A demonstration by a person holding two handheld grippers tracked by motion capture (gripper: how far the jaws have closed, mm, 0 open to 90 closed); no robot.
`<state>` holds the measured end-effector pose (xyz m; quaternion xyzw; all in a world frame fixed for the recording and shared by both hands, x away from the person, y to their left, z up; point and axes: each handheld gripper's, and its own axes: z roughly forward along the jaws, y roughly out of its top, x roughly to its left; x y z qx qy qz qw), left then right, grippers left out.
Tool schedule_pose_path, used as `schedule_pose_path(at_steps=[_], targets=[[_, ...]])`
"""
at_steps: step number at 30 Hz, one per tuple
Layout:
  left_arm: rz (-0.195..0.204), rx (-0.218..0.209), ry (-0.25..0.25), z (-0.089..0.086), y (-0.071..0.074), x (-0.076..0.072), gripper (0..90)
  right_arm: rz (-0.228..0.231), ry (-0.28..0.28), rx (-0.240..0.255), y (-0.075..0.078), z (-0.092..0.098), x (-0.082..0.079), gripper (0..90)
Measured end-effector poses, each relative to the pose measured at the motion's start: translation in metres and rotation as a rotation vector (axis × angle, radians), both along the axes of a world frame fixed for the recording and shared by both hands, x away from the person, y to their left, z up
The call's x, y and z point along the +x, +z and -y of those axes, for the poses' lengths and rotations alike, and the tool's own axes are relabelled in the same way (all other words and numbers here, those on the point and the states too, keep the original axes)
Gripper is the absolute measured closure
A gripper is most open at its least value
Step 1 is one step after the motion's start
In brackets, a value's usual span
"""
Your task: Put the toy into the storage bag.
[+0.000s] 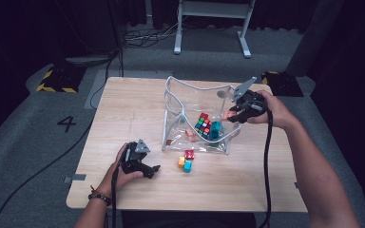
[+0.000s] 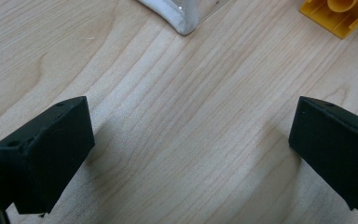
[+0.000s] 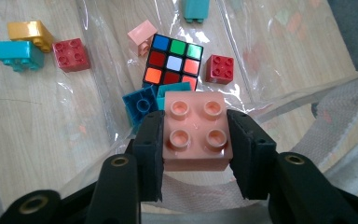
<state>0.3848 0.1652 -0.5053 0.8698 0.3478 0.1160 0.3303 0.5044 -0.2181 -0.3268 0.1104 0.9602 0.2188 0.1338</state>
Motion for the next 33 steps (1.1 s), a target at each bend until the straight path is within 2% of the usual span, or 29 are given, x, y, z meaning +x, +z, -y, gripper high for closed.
schedule_pose_path(at_steps=[5,11,14,15,16,17,25,28,33], targets=[[0.0,0.0,0.0,0.0,0.0,0.0,0.0,0.015,0.006,0.035,0.002,0.001,-0.003,57.0],[0.0,0.001,0.0,0.0,0.0,0.0,0.1,0.037,-0.032,0.084,0.005,0.005,-0.009,52.3],[0.0,0.0,0.0,0.0,0.0,0.0,0.1,0.058,-0.04,0.154,0.009,0.011,-0.013,49.5],[0.0,0.0,0.0,0.0,0.0,0.0,0.1,0.063,-0.056,0.207,0.01,0.014,-0.017,48.5],[0.0,0.0,0.0,0.0,0.0,0.0,0.0,0.076,-0.048,0.238,0.011,0.016,-0.019,48.0],[0.0,0.0,0.0,0.0,0.0,0.0,0.0,0.089,-0.053,0.286,0.013,0.02,-0.025,47.2],[0.0,0.001,0.0,0.0,0.0,0.0,0.0,0.153,-0.043,0.495,0.014,0.04,-0.06,44.9],[0.0,0.001,0.0,0.0,0.0,0.0,0.0,0.159,-0.035,0.556,0.009,0.044,-0.078,44.5],[0.0,0.0,0.0,0.0,0.0,0.0,0.1,0.166,-0.006,0.59,-0.004,0.042,-0.099,44.2]])
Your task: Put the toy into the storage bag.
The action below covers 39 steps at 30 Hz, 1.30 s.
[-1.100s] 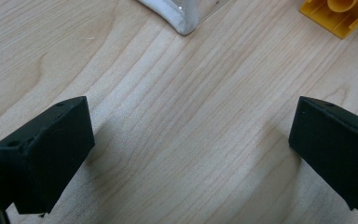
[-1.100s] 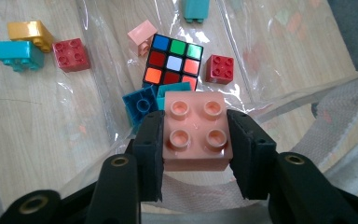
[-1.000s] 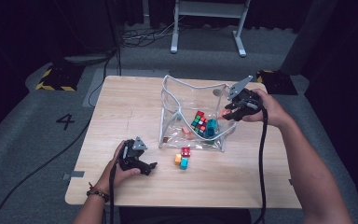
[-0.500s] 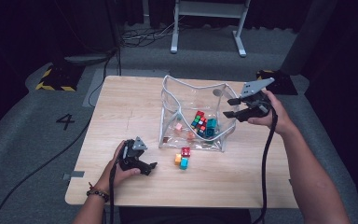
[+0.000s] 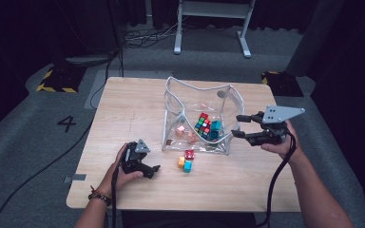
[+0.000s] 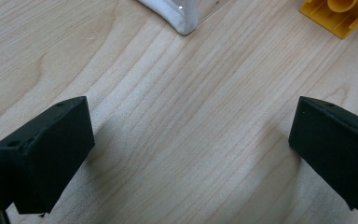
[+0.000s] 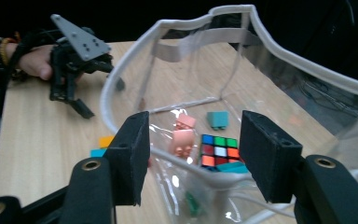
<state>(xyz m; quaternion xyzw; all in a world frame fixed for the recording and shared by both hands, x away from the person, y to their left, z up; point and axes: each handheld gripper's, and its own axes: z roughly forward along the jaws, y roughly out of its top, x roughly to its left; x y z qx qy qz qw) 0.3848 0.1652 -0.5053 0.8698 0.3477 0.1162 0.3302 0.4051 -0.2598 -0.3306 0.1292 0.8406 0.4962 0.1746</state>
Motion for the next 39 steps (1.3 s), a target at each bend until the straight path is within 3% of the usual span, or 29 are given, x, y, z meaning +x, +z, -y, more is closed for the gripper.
schedule_pose_path(at_steps=[6,10,18,22,28,31,37,39], targets=[[0.0,0.0,0.0,0.0,0.0,0.0,0.1,-0.046,0.071,0.047,-0.026,-0.015,-0.023,43.0],[-0.004,0.001,-0.003,0.0,0.0,0.0,0.1,-0.01,0.07,0.049,-0.04,-0.026,-0.036,41.0],[-0.001,0.0,0.0,0.0,0.0,0.0,0.1,0.086,0.071,0.085,-0.033,-0.03,-0.052,40.8],[-0.001,0.0,0.001,0.0,0.0,0.0,0.1,0.084,0.129,0.094,-0.031,-0.036,-0.059,40.7],[-0.001,0.0,0.0,0.0,0.0,0.0,0.1,0.047,0.209,0.089,-0.041,-0.052,-0.066,40.7],[0.0,0.001,0.0,0.0,0.0,0.0,0.1,0.021,0.236,0.061,-0.051,-0.064,-0.067,40.8],[-0.004,0.002,-0.003,0.0,0.0,0.0,0.1,-0.063,0.237,-0.021,-0.091,-0.092,-0.056,41.7],[-0.003,0.003,-0.005,0.0,0.0,0.0,0.1,-0.07,0.221,-0.062,-0.104,-0.1,-0.051,41.6]])
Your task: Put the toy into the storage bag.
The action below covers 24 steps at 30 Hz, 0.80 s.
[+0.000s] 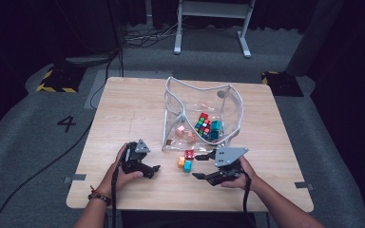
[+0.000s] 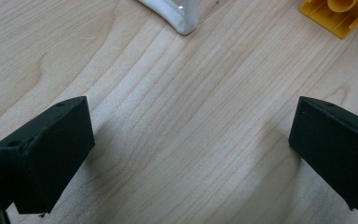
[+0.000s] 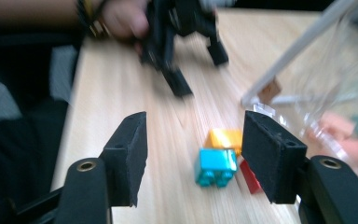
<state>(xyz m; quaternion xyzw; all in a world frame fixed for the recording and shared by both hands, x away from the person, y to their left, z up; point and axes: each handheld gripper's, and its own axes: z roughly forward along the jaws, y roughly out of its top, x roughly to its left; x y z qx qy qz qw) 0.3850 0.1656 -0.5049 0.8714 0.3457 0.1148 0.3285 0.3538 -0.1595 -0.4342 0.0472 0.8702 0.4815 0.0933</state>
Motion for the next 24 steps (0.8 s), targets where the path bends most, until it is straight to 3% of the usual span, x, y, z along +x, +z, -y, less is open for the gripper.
schedule_pose_path(at_steps=[4,5,6,9,14,16,19,21,22,24], targets=[[0.003,-0.003,0.005,0.0,0.0,0.0,0.1,-0.034,-0.004,-0.061,-0.026,-0.014,0.012,41.8],[0.003,-0.003,0.005,0.0,0.0,0.0,0.1,-0.034,-0.004,-0.061,-0.026,-0.014,0.012,41.8],[0.002,-0.003,0.005,0.0,0.0,0.0,0.1,-0.057,0.007,-0.083,-0.036,-0.02,0.017,41.5],[-0.002,-0.002,0.002,0.0,0.0,0.0,0.1,-0.061,-0.009,-0.117,-0.042,-0.026,0.02,41.1],[0.002,-0.003,0.005,0.0,0.0,0.0,0.1,-0.041,-0.035,-0.096,-0.047,-0.033,0.026,39.5],[0.002,-0.003,0.005,0.0,0.0,0.0,0.1,-0.043,-0.057,-0.119,-0.048,-0.033,0.028,39.1],[0.002,-0.003,0.005,0.0,0.0,0.0,0.1,-0.084,-0.068,-0.137,-0.053,-0.032,0.031,39.7],[0.002,-0.003,0.005,0.0,0.0,0.0,0.1,-0.089,-0.054,-0.141,-0.056,-0.032,0.034,42.8],[0.002,-0.003,0.005,0.0,0.0,0.0,0.1,-0.121,-0.075,-0.147,-0.057,-0.032,0.032,46.6],[-0.002,-0.002,0.002,0.0,0.0,0.0,0.1,-0.113,-0.075,-0.14,-0.06,-0.03,0.031,57.6]])
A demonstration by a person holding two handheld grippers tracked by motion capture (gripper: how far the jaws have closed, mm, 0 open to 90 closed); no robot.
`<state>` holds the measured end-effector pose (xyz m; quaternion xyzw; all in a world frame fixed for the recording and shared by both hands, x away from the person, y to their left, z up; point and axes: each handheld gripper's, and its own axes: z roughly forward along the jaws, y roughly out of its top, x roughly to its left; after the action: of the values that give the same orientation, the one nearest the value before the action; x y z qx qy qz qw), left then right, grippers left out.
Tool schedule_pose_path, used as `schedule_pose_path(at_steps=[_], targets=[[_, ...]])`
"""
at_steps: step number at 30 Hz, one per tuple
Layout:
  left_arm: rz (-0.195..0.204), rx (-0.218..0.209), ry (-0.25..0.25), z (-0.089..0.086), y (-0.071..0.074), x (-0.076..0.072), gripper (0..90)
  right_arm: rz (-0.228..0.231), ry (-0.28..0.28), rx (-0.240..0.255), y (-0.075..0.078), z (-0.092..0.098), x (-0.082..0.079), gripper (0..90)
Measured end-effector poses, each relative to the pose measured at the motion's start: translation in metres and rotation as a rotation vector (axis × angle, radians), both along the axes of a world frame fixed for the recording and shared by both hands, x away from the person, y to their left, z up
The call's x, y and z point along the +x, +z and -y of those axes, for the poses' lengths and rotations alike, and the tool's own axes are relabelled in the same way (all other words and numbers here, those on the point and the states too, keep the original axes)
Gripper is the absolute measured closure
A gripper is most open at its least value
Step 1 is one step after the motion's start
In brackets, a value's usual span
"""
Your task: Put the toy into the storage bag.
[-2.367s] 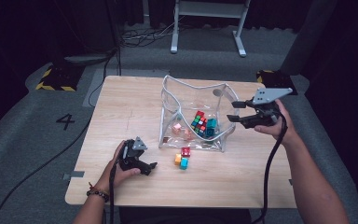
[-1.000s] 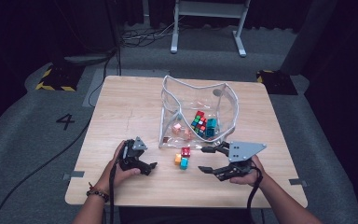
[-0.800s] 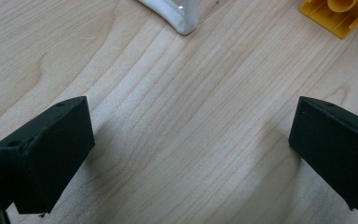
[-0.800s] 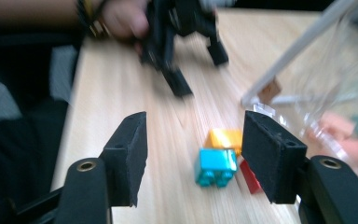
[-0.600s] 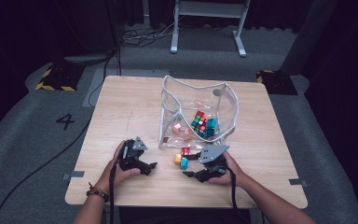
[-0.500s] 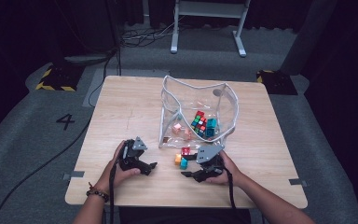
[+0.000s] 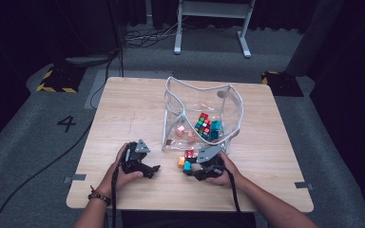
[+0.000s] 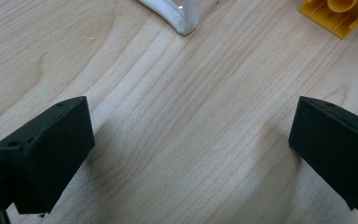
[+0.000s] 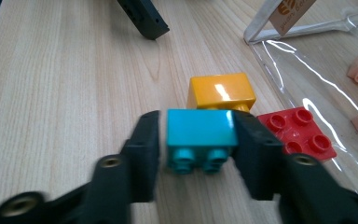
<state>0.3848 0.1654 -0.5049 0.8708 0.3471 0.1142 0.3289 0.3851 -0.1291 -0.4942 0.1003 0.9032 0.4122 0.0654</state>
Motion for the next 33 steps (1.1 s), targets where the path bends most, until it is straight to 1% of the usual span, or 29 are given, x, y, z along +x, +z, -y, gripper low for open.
schedule_pose_path(at_steps=[1,2,3,5,6,7,9,10,12,13,14,15,16,17,18,21,24,25,26,28,30,33], targets=[[0.0,0.0,0.0,0.0,0.0,0.0,0.1,-0.002,0.004,0.008,-0.001,0.001,0.0,59.1],[-0.001,0.001,-0.001,0.0,0.0,0.0,0.1,-0.014,-0.003,0.022,-0.001,0.003,-0.001,59.2],[0.003,-0.001,0.002,0.0,0.0,0.0,0.1,-0.002,0.01,0.011,0.0,0.006,-0.002,59.3],[0.004,-0.001,0.003,0.0,0.0,0.0,0.1,-0.002,-0.001,0.002,0.002,0.011,-0.005,59.3],[0.004,-0.001,0.003,0.0,0.0,0.0,0.1,0.001,0.012,-0.006,0.003,0.016,-0.005,59.3],[0.003,-0.001,0.003,0.0,0.0,0.0,0.1,-0.01,0.0,0.006,0.005,0.019,-0.006,59.4],[0.003,-0.001,0.002,0.0,0.0,0.0,0.1,-0.017,-0.016,0.009,0.01,0.029,-0.008,59.3],[-0.001,0.0,0.0,0.0,0.0,0.0,0.1,-0.016,-0.018,0.018,0.012,0.035,-0.009,59.3],[0.003,-0.001,0.003,0.0,0.0,0.0,0.1,0.009,-0.016,0.034,0.016,0.048,-0.008,59.3],[0.002,0.0,0.002,0.0,0.0,0.0,0.1,0.017,-0.023,0.036,0.018,0.055,-0.008,59.3],[0.002,0.0,0.002,0.0,0.0,0.0,0.1,0.016,-0.042,0.04,0.02,0.063,-0.008,59.4],[0.003,-0.002,0.003,0.0,0.0,0.0,0.1,0.026,-0.054,0.05,0.021,0.071,-0.008,59.3],[0.0,0.0,0.0,0.0,0.0,0.0,0.1,0.015,-0.074,0.049,0.023,0.079,-0.008,59.3],[-0.001,0.0,0.0,0.0,0.0,0.0,0.1,0.026,-0.084,0.048,0.023,0.086,-0.007,59.3],[0.002,0.0,0.002,0.0,0.0,0.0,0.1,0.031,-0.109,0.041,0.023,0.095,-0.007,59.3],[0.004,-0.001,0.003,0.0,0.0,0.0,0.1,0.03,-0.164,0.048,0.024,0.114,-0.003,59.3],[0.004,-0.001,0.003,0.0,0.0,0.0,0.1,0.035,-0.252,0.072,0.026,0.139,0.007,59.3],[0.004,-0.001,0.003,0.0,0.0,0.0,0.1,0.044,-0.287,0.075,0.027,0.146,0.011,59.4],[0.001,0.0,0.002,0.0,0.0,0.0,0.1,0.044,-0.32,0.077,0.028,0.153,0.015,59.3],[0.003,-0.002,0.003,0.0,0.0,0.0,0.1,0.058,-0.368,0.089,0.03,0.166,0.024,59.3],[0.004,-0.001,0.003,0.0,0.0,0.0,0.1,0.065,-0.425,0.087,0.032,0.178,0.035,59.3],[0.003,-0.001,0.003,0.0,0.0,0.0,0.0,0.072,-0.48,0.091,0.036,0.191,0.048,59.4]])
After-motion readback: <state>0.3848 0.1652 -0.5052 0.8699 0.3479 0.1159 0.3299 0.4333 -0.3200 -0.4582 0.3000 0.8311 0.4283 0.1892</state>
